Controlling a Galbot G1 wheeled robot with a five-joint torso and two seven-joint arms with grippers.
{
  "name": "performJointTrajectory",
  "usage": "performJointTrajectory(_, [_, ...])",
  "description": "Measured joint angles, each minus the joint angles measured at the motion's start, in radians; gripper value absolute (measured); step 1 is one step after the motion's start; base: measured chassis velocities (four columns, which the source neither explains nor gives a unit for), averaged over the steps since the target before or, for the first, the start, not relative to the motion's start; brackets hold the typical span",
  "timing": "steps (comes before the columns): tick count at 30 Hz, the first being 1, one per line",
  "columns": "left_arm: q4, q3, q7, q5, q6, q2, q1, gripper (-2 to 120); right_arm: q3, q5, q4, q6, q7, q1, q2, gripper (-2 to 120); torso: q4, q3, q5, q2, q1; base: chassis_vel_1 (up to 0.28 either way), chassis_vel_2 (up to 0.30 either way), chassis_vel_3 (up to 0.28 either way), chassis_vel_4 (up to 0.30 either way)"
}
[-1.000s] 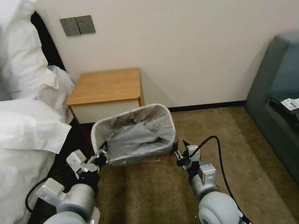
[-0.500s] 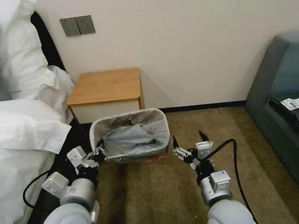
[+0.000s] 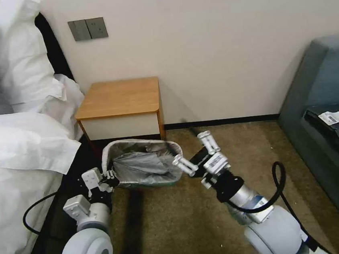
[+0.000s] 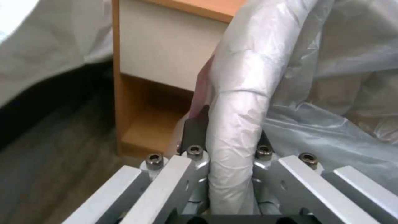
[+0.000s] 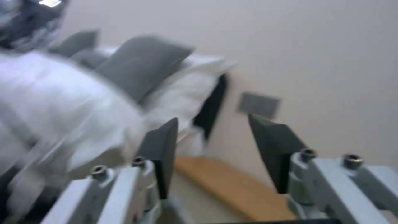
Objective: Pick up the garbage bag from the table and place it over the trash can.
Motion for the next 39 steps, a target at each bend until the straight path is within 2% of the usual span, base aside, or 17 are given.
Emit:
performJointTrajectory(3, [0.015, 0.007, 0.025, 0.071, -0.016, 0.006, 0.005, 7, -0.014, 0.034, -0.047, -0.044, -0.082, 0.075, -0.077, 28, 0.0001, 0.000, -0.0001, 0.000, 0.000, 0.000, 0.000, 0.000, 0.000])
performJointTrajectory(4, [0.015, 0.007, 0.025, 0.071, -0.016, 0.006, 0.005, 7, -0.014, 0.034, -0.047, -0.044, -0.082, 0.075, -0.077, 28, 0.0001, 0.000, -0.0001, 0.000, 0.000, 0.000, 0.000, 0.000, 0.000])
performJointTrajectory(7, [0.029, 0.014, 0.042, 0.119, -0.025, 0.015, 0.000, 7, -0.058, 0.098, -0.087, -0.115, -0.102, 0.139, -0.142, 15, -0.0001, 0.000, -0.0001, 0.000, 0.000, 0.000, 0.000, 0.000, 0.000])
performJointTrajectory(8, [0.029, 0.014, 0.042, 0.119, -0.025, 0.015, 0.000, 7, -0.058, 0.098, -0.087, -0.115, -0.102, 0.139, -0.142, 15, -0.0001, 0.000, -0.0001, 0.000, 0.000, 0.000, 0.000, 0.000, 0.000])
performJointTrajectory(11, [0.030, 0.018, 0.052, 0.150, -0.028, 0.013, -0.006, 7, -0.111, 0.151, -0.122, -0.178, -0.089, 0.191, -0.176, 1, -0.0001, 0.000, 0.0000, 0.000, 0.000, 0.000, 0.000, 0.000, 0.000])
performJointTrajectory(17, [0.031, 0.022, 0.062, 0.190, -0.036, -0.001, -0.001, 7, -0.200, 0.209, -0.157, -0.246, -0.060, 0.257, -0.194, 0, -0.0001, 0.000, -0.0002, 0.000, 0.000, 0.000, 0.000, 0.000, 0.000])
performJointTrajectory(24, [0.036, 0.024, 0.064, 0.203, -0.036, -0.011, 0.002, 7, -0.294, 0.224, -0.206, -0.286, -0.044, 0.345, -0.172, 0, -0.0001, 0.000, -0.0002, 0.000, 0.000, 0.000, 0.000, 0.000, 0.000])
performJointTrajectory(26, [0.036, 0.024, 0.064, 0.205, -0.036, -0.014, 0.002, 7, -0.369, 0.265, -0.251, -0.322, -0.015, 0.423, -0.145, 0, 0.0000, 0.000, -0.0001, 0.000, 0.000, 0.000, 0.000, 0.000, 0.000])
performJointTrajectory(27, [0.036, 0.024, 0.064, 0.205, -0.036, -0.014, 0.002, 7, -0.369, 0.265, -0.251, -0.322, -0.015, 0.423, -0.145, 0, 0.0000, 0.000, -0.0001, 0.000, 0.000, 0.000, 0.000, 0.000, 0.000])
performJointTrajectory(28, [0.030, 0.023, 0.065, 0.205, -0.036, -0.014, 0.003, 7, -0.421, 0.302, -0.281, -0.351, 0.026, 0.476, -0.126, 0, 0.0000, 0.000, -0.0006, 0.000, 0.000, 0.000, 0.000, 0.000, 0.000])
performJointTrajectory(30, [0.025, 0.022, 0.065, 0.205, -0.036, -0.013, 0.004, 7, -0.450, 0.307, -0.309, -0.361, 0.039, 0.510, -0.107, 0, 0.0000, 0.000, -0.0002, 0.000, 0.000, 0.000, 0.000, 0.000, 0.000])
performJointTrajectory(33, [0.015, 0.019, 0.063, 0.204, -0.036, -0.013, 0.016, 7, -0.557, 0.315, -0.410, -0.391, 0.078, 0.608, -0.053, 0, 0.0000, 0.000, -0.0004, 0.000, 0.000, 0.000, 0.000, 0.000, 0.000])
performJointTrajectory(39, [0.000, 0.019, 0.061, 0.207, -0.036, -0.024, 0.031, 7, -0.660, 0.325, -0.511, -0.415, 0.122, 0.694, 0.002, 0, 0.0002, 0.000, -0.0003, 0.000, 0.000, 0.000, 0.000, 0.000, 0.000])
